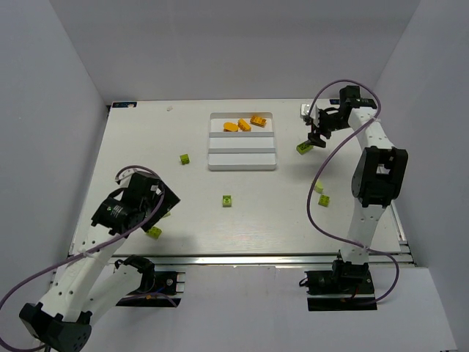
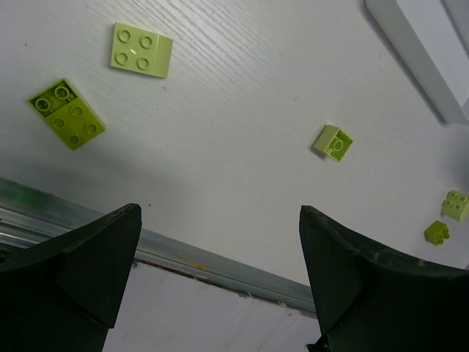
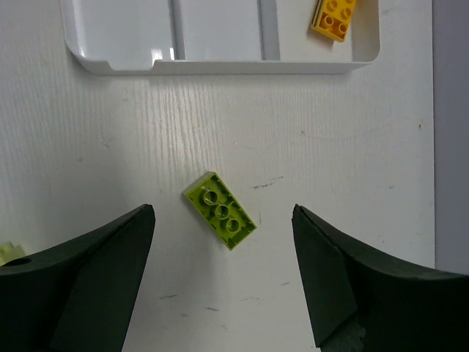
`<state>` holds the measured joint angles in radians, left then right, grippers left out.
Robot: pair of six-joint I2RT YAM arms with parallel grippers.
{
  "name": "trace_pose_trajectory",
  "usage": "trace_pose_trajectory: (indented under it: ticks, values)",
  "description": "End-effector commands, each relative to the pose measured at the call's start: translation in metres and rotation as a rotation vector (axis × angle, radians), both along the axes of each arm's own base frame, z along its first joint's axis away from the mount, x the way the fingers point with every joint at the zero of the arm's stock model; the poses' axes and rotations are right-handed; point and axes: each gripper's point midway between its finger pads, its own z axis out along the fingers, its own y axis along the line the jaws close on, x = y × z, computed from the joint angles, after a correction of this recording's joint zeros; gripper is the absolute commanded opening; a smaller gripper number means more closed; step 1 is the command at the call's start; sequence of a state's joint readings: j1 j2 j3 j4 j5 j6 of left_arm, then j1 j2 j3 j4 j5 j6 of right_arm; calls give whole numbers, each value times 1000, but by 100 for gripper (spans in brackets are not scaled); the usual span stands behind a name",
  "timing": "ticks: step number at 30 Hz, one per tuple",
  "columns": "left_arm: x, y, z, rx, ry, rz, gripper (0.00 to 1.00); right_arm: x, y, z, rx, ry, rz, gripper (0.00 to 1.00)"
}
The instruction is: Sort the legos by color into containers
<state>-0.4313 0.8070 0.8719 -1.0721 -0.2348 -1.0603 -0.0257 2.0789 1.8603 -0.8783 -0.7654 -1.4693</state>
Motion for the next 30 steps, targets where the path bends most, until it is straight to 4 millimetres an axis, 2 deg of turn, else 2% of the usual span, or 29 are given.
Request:
trace_pose_trajectory:
  ticks: [1, 2, 4, 5, 7, 8, 10, 12, 16, 22, 25, 30]
  values:
    - [-11, 8, 1, -2, -1, 41, 98, 4, -10, -8, -119, -98, 151, 81]
    - [-13, 9, 0, -5, 1, 44, 98, 7, -14, -21, -145, -76, 160, 81]
    - [-16, 9, -3, -13, 8, 53, 98, 15, -19, -22, -183, -97, 185, 81]
    - [-16, 9, -3, -18, 7, 53, 98, 20, -23, -31, -200, -91, 186, 81]
    - [-15, 11, 0, -13, 9, 59, 98, 29, -25, -33, -222, -117, 195, 80]
    - [-16, 12, -2, 2, 24, 61, 98, 32, -29, -43, -247, -121, 212, 80]
    - [-16, 13, 3, 10, 29, 61, 98, 37, -28, -45, -266, -144, 238, 79]
    - [-16, 14, 3, 21, 43, 64, 98, 41, -30, -58, -311, -166, 293, 79]
    - [-17, 14, 5, 10, 38, 71, 98, 52, -26, -63, -334, -235, 349, 79]
    - [-25, 13, -5, -16, 48, 80, 98, 46, -25, -79, -376, -245, 482, 76]
    - [-26, 11, -12, -21, 64, 76, 98, 42, -19, -83, -373, -234, 501, 76]
    - [-24, 10, -14, -19, 72, 72, 98, 39, -20, -91, -380, -220, 511, 75]
